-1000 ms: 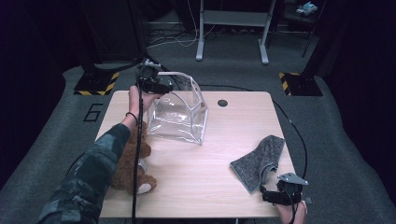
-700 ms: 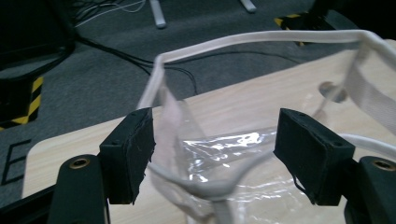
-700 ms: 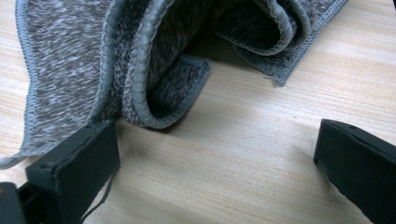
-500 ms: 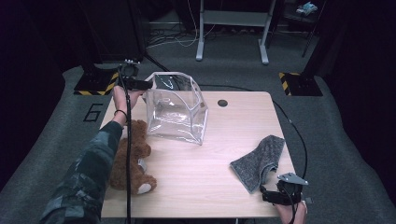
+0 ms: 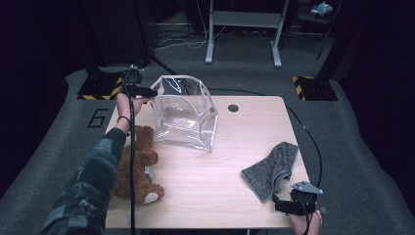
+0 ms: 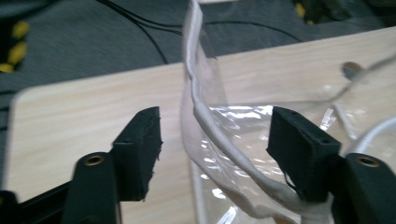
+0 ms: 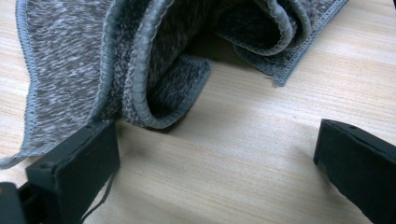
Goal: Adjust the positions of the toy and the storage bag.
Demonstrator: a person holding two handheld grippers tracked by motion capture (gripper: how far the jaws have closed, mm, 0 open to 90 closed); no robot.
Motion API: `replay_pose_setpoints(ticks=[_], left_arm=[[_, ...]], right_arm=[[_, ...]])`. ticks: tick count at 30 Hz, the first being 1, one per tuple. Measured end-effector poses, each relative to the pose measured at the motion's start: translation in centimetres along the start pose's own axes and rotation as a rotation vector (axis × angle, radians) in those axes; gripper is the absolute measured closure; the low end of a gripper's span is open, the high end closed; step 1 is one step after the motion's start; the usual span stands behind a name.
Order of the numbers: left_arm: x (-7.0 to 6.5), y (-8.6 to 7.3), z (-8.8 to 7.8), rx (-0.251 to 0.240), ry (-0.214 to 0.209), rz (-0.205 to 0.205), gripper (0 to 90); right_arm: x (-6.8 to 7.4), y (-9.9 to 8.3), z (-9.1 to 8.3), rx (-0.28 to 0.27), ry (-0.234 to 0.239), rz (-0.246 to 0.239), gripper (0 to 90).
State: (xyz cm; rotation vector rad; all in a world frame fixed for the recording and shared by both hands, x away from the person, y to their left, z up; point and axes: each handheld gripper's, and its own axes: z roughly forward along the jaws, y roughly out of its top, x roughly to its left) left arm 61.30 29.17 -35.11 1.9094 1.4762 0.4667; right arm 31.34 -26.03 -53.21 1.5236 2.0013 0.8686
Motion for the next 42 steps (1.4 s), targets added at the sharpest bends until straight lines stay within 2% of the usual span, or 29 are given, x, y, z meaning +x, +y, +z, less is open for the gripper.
replay_pose_setpoints(ticks=[1, 2, 3, 4, 5, 7, 8, 10, 15, 16, 19, 25, 27, 29, 39, 42], left_arm=[[-0.1, -0.1, 0.1, 0.007, -0.045, -0.037, 42.9], [-0.1, -0.1, 0.0, 0.024, -0.072, -0.031, 48.9], [-0.1, -0.1, 0.0, 0.024, -0.072, -0.031, 54.4], [-0.3, -0.2, 0.1, 0.041, -0.082, -0.023, 54.4], [-0.8, -0.2, 0.2, 0.044, -0.098, -0.029, 62.7], [-1.0, -0.2, 0.2, 0.046, -0.100, -0.015, 68.7], [-1.3, -0.2, 0.2, 0.059, -0.102, 0.017, 73.3], [-1.7, -0.3, 0.2, 0.060, -0.113, 0.013, 77.6], [-2.3, -0.4, 0.3, 0.050, -0.134, 0.027, 81.2], [-2.5, -0.5, 0.3, 0.045, -0.148, 0.021, 81.5], [-2.8, -0.6, 0.3, 0.043, -0.156, 0.009, 82.0], [-3.1, -0.7, 0.2, 0.047, -0.166, 0.011, 82.6], [-3.3, -0.7, 0.2, 0.047, -0.170, -0.002, 82.9], [-3.5, -0.7, 0.3, 0.041, -0.177, 0.014, 83.0], [-4.8, -0.7, 0.5, 0.052, -0.186, 0.021, 83.1], [-5.5, -0.8, 0.5, 0.056, -0.208, 0.025, 83.1]], right_arm=[[0.0, 0.0, 0.0, 0.000, -0.001, 0.001, 0.0], [0.0, 0.0, 0.0, 0.000, -0.001, 0.001, 0.0], [0.0, 0.0, 0.0, 0.000, -0.001, 0.001, 0.0], [0.0, 0.0, 0.0, 0.000, -0.001, 0.001, 0.0], [0.0, 0.0, 0.0, -0.002, -0.001, -0.003, 0.0], [0.0, 0.0, 0.0, -0.001, -0.001, -0.003, 0.0], [0.0, 0.0, 0.0, -0.002, -0.002, -0.002, 0.0], [0.0, 0.0, 0.0, -0.002, -0.001, -0.002, 0.0], [0.0, 0.0, 0.0, -0.002, -0.001, -0.003, 0.0], [0.0, 0.0, 0.0, -0.002, -0.001, -0.002, 0.0], [0.0, 0.0, 0.0, -0.001, -0.001, 0.001, 0.0], [0.0, 0.0, 0.0, 0.000, -0.002, 0.003, 0.0], [0.0, 0.0, 0.0, 0.000, -0.002, 0.003, 0.0], [0.0, 0.0, 0.0, 0.000, -0.002, 0.003, 0.0], [0.0, 0.0, 0.0, 0.001, -0.003, 0.008, 0.0], [0.0, 0.0, 0.0, 0.001, -0.003, 0.009, 0.0]])
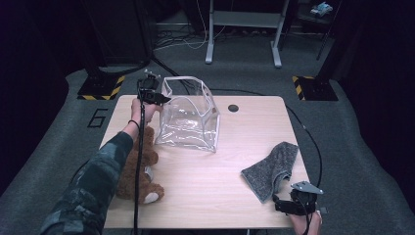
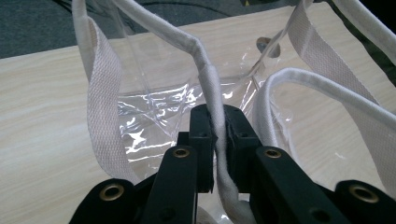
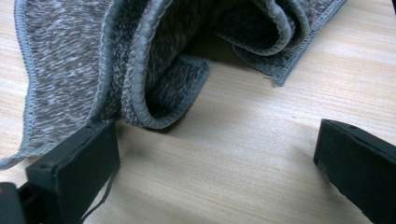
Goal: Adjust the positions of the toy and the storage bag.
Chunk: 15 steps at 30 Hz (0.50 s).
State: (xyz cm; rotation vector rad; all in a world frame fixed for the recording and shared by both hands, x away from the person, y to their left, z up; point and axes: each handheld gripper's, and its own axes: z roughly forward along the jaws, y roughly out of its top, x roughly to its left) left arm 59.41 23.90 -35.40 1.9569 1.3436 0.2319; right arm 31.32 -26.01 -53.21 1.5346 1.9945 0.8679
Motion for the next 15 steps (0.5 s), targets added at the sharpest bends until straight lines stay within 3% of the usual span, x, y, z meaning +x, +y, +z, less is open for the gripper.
replay_pose_setpoints(ticks=[15], left_arm=[[-3.0, -0.6, 0.4, 0.028, -0.069, 0.024, 82.6]], right_arm=[[0.0, 0.0, 0.0, -0.001, 0.001, -0.003, 0.0]])
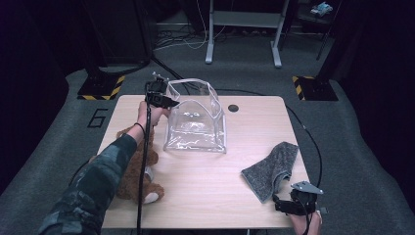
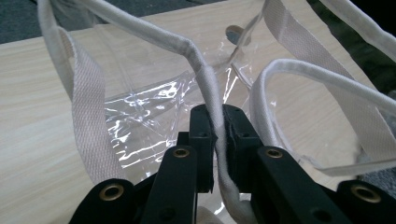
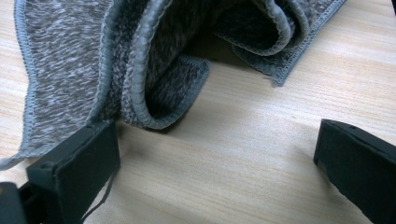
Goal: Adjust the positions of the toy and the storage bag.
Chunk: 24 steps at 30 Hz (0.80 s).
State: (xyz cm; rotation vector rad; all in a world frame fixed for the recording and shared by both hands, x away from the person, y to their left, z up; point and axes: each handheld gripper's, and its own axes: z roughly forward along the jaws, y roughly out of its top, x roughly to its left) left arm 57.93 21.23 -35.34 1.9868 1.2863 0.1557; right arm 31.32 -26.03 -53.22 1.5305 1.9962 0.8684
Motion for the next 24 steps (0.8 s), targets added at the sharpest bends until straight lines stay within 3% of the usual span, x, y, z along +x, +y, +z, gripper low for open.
replay_pose_setpoints(ticks=[11, 24], left_arm=[[-1.7, -0.7, -0.1, 0.021, -0.054, 0.016, 82.4], [-3.3, -2.0, -1.2, 0.030, -0.111, 0.069, 83.1]], right_arm=[[-0.1, 0.0, 0.1, -0.006, 0.002, -0.005, 0.0], [-0.1, 0.0, 0.0, -0.003, 0.003, -0.008, 0.0]])
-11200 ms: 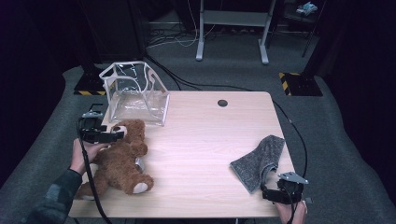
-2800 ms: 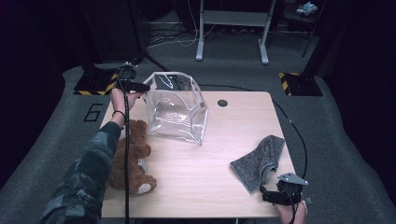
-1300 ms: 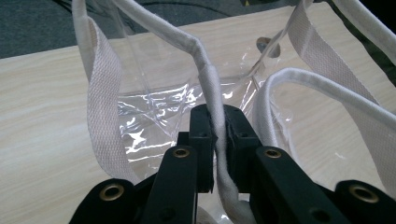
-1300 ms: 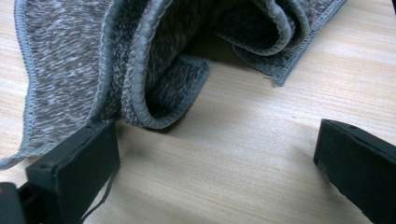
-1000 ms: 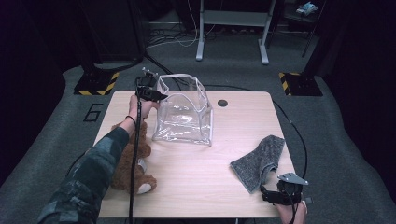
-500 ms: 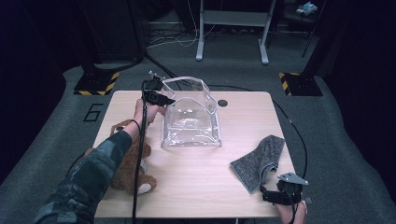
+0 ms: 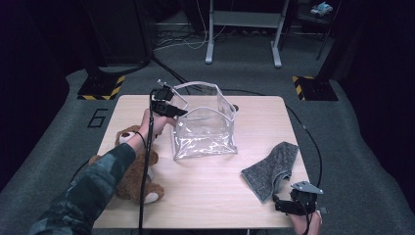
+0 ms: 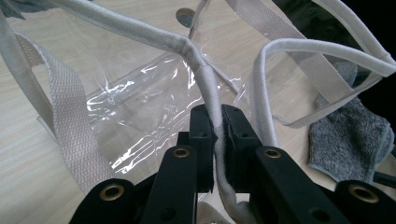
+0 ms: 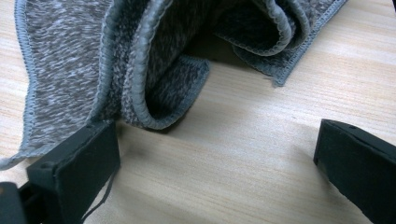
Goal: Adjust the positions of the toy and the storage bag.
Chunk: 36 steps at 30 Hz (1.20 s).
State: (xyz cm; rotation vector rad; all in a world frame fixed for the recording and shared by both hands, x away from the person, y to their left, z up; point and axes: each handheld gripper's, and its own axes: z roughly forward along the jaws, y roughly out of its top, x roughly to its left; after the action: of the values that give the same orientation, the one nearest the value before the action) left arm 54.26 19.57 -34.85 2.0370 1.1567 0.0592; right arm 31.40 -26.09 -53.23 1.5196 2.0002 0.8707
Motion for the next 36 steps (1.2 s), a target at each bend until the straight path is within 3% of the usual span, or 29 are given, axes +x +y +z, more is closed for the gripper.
replay_pose_setpoints(ticks=[7, 16, 17, 18, 20, 21, 24, 26, 27, 29, 31, 36], left_arm=[[-0.4, -1.0, -0.6, 0.000, -0.037, 0.014, 82.9], [0.1, -2.0, -1.2, -0.007, -0.040, 0.020, 79.0], [0.4, -2.2, -1.3, -0.023, -0.028, 0.005, 69.2], [0.7, -2.2, -1.4, -0.030, -0.039, 0.009, 65.3], [0.8, -2.2, -1.6, -0.031, -0.019, 0.004, 54.4], [0.9, -2.3, -1.8, -0.041, -0.009, -0.004, 54.4], [1.1, -2.3, -2.5, -0.061, 0.025, -0.007, 38.9], [1.2, -2.3, -2.7, -0.073, 0.032, -0.018, 37.7], [1.3, -2.3, -2.9, -0.083, 0.040, -0.018, 32.8], [1.5, -2.2, -3.1, -0.088, 0.048, -0.013, 32.4], [1.7, -2.1, -3.1, -0.091, 0.065, -0.027, 28.6], [2.0, -1.9, -2.8, -0.083, 0.104, -0.024, 26.7]], right_arm=[[0.0, 0.0, 0.0, 0.001, -0.007, 0.004, 0.0], [-0.1, 0.2, 0.0, 0.018, -0.013, 0.012, 0.0], [-0.2, 0.4, -0.2, 0.015, -0.013, 0.020, 0.7], [-0.2, 0.6, -0.4, 0.016, -0.014, 0.027, 0.6], [-0.2, 0.9, -0.6, 0.015, -0.014, 0.028, 0.3], [-0.1, 1.2, -0.9, 0.001, -0.005, 0.029, 0.4], [0.5, 3.5, -2.4, -0.031, 0.015, 0.008, 1.1], [0.7, 4.2, -2.7, -0.034, 0.027, 0.001, 1.1], [1.3, 5.8, -3.1, -0.042, 0.049, -0.016, 1.5], [1.4, 6.4, -3.1, -0.043, 0.056, -0.026, 1.6], [2.3, 8.7, -2.9, -0.047, 0.084, -0.058, 2.2], [3.2, 11.4, -2.1, -0.050, 0.115, -0.085, 3.8]])
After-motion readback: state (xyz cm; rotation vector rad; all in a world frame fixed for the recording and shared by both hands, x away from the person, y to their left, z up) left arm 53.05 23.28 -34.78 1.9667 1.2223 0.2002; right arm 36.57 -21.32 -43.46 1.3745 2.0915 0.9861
